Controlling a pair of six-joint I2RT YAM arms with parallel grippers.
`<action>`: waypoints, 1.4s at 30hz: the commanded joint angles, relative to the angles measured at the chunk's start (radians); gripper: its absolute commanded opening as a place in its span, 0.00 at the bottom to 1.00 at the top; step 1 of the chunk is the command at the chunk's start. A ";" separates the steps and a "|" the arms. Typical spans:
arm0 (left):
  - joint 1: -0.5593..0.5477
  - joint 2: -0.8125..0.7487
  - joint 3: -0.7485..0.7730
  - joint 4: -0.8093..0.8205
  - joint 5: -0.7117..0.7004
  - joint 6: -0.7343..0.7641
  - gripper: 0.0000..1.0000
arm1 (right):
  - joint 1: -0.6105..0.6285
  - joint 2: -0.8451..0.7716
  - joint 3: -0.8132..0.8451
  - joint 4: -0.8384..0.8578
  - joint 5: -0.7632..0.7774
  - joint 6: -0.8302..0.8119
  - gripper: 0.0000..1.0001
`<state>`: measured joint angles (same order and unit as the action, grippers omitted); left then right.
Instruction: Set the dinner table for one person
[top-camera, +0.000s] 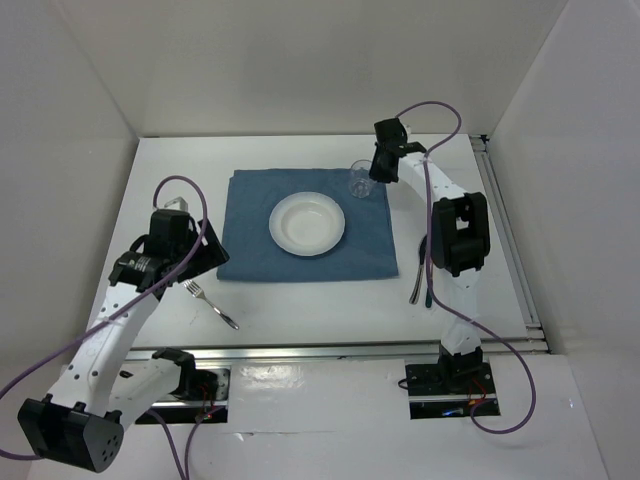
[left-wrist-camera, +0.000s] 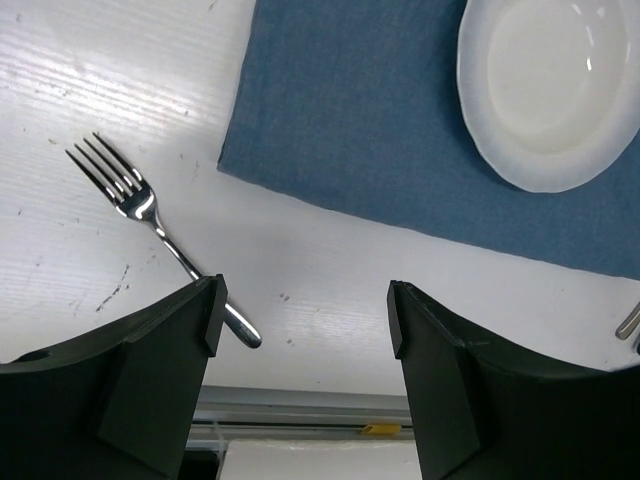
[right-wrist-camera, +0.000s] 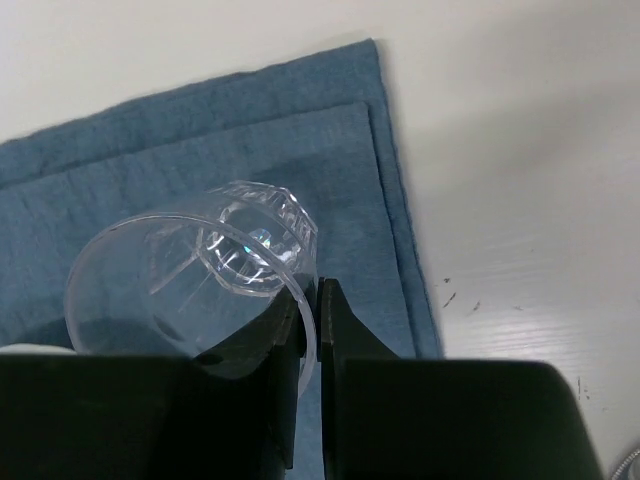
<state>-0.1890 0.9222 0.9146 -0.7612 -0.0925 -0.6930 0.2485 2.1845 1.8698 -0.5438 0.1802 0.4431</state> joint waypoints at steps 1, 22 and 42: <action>-0.006 -0.046 -0.034 0.019 -0.012 -0.022 0.83 | 0.000 0.011 0.109 -0.008 0.065 -0.004 0.00; -0.006 0.207 -0.052 -0.132 -0.147 -0.304 0.85 | 0.000 -0.173 0.077 0.002 0.001 -0.036 0.99; 0.029 0.492 -0.241 0.097 -0.119 -0.503 0.64 | -0.074 -0.666 -0.345 0.038 -0.067 -0.080 1.00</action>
<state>-0.1783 1.3701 0.6865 -0.6964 -0.2085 -1.1572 0.1947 1.5681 1.5494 -0.5182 0.1162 0.3756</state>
